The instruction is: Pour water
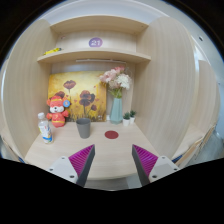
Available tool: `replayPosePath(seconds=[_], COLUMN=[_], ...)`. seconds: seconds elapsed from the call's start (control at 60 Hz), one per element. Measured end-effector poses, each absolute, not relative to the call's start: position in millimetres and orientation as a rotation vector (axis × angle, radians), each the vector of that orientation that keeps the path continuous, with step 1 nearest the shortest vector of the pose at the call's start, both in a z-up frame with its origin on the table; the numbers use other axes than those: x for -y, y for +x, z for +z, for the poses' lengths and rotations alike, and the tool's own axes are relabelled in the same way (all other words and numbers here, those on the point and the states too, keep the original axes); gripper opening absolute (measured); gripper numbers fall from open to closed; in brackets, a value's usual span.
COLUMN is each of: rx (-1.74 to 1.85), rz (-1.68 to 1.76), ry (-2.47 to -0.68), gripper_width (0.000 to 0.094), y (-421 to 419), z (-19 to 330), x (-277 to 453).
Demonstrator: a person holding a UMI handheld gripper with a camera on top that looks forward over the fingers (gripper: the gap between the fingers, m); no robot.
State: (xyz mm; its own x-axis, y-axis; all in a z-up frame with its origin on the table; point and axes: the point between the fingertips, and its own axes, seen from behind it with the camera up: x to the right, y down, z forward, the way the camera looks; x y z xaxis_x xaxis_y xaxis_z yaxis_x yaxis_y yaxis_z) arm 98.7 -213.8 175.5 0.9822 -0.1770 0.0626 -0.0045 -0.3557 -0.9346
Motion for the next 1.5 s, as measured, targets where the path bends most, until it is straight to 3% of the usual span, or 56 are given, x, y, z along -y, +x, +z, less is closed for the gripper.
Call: replayPosePath(seconds=[0.45, 0.717, 0.983, 1.05, 1.117, 1.3, 1.5], rx=[0.151, 0.169, 0.122, 0.111, 0.104, 0.043, 0.038], rz=[0.137, 0.188, 0.165, 0.163, 0.138, 0.181, 0.206], ry=[-2.011, -2.002, -1.964, -1.932, -1.888, -1.814, -1.793], gripper_width=[0.0768, 0.0771, 0.0758, 0.0723, 0.0586, 0.0444, 0.0393], y=[-143.1, -228.3, -256.7, -260.8, -259.6, -258.4, -257.3], z=[84.7, 75.3, 68.6, 71.2, 77.0, 80.9, 81.9], x=[154.0, 51.8, -26.1, -37.1, -45.8, -51.1, -54.3])
